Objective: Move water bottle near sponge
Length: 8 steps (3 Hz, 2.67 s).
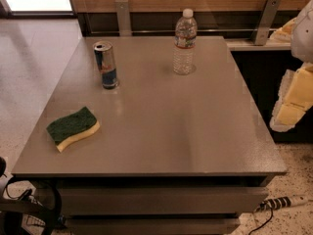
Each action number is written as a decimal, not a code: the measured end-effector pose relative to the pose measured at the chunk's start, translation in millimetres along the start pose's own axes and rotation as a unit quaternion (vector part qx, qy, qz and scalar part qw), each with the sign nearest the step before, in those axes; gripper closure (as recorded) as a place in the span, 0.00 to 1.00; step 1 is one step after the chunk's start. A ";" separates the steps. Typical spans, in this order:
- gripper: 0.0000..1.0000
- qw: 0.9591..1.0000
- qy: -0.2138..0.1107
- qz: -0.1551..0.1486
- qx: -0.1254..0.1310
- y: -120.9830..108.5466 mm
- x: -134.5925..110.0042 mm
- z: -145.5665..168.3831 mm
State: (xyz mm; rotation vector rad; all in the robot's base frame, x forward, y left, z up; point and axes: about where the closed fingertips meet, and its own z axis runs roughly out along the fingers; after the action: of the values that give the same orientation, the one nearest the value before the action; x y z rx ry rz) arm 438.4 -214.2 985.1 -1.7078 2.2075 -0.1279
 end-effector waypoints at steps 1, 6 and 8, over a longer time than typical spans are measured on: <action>0.00 1.000 0.000 0.000 0.000 0.0 0.0 0.0; 0.00 0.881 -0.425 0.182 0.102 -152.3 -69.0 68.9; 0.00 0.876 -0.435 0.182 0.106 -155.4 -77.3 67.7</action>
Offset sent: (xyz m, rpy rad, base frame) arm 0.0875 -0.0074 -0.0072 0.2821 -0.1379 -0.1339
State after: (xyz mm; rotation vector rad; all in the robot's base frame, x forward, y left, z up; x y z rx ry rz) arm 620.1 -173.4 981.6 -0.9110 1.6748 0.4037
